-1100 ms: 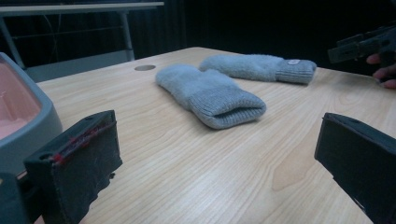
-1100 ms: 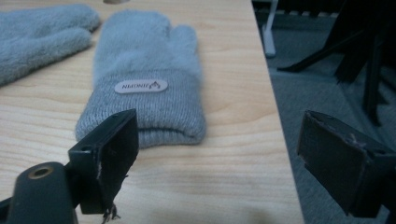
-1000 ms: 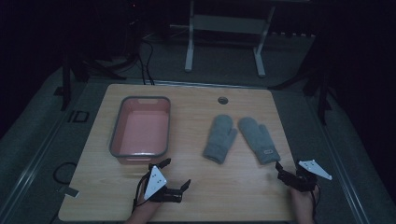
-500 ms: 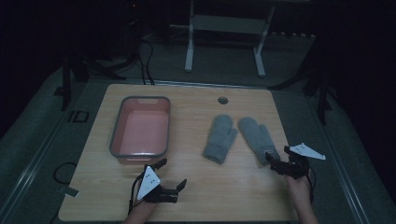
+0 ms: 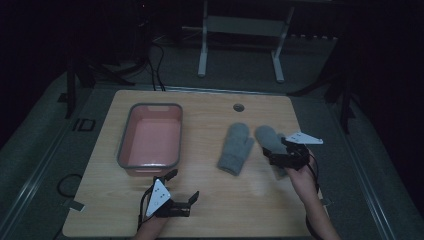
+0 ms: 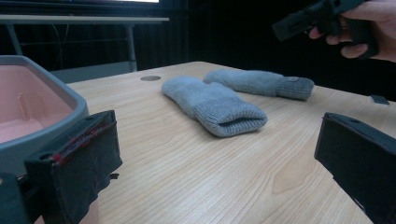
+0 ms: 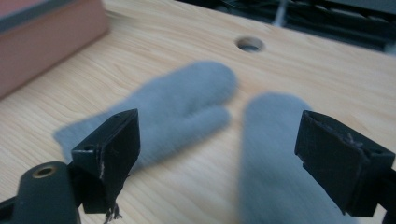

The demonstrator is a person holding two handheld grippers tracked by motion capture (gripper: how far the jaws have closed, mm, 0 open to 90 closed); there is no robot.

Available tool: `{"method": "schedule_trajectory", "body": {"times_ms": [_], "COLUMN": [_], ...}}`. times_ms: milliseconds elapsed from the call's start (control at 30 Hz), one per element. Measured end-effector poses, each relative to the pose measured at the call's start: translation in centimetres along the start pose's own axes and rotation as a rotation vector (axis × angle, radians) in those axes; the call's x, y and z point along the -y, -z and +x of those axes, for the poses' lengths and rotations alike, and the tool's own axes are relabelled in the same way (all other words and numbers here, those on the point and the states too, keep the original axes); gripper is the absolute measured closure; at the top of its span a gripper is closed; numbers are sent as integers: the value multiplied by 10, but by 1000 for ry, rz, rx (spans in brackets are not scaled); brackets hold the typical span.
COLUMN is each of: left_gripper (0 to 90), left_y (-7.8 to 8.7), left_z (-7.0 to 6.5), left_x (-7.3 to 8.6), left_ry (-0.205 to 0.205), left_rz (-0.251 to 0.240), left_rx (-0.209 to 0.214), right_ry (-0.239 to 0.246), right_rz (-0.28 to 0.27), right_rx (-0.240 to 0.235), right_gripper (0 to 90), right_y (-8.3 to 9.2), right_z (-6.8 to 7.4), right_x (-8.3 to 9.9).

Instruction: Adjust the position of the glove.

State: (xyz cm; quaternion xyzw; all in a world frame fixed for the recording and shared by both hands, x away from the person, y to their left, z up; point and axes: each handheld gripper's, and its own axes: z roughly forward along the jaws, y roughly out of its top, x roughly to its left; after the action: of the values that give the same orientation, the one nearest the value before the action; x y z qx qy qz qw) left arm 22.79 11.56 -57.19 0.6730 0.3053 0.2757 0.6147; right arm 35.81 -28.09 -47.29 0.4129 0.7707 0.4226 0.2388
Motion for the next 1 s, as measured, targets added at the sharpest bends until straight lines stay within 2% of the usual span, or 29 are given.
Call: {"method": "schedule_trajectory", "body": {"times_ms": [100,133,167,233,267,367,467,533,800,933,1000], "left_gripper": [4,4,4,4,4,4,4,4,4,4,4], "left_y": [0,0,0,0,0,0,0,0,-1,-1,-1], "left_z": [0,0,0,1,1,1,1,1,2,2,2], "left_x": [0,0,0,-1,-1,-1,-1,-1,-1,-1,-1], "left_ry": [-5,-5,-5,8,13,14,10,11,17,21,20], "left_rz": [4,12,12,18,20,21,24,27,32,29,30], "left_rx": [-6,-8,-8,-11,-11,-11,-7,-2,3,6,7], "right_ry": [17,31,31,43,48,84,103,116,154,123,125], "right_rz": [-2,4,4,4,16,43,71,90,184,244,269], "right_rx": [-17,-49,-49,-93,-114,-128,-132,-142,-126,-145,-141], "right_gripper": [141,134,134,133,134,143,162,207,290,360,402], "right_y": [-8,-15,-15,-25,-29,-45,-61,-72,-116,-133,-141], "right_z": [5,10,10,17,20,30,37,39,43,40,39], "right_x": [-7,-15,-15,-21,-24,-31,-35,-36,-31,-23,-17]}}
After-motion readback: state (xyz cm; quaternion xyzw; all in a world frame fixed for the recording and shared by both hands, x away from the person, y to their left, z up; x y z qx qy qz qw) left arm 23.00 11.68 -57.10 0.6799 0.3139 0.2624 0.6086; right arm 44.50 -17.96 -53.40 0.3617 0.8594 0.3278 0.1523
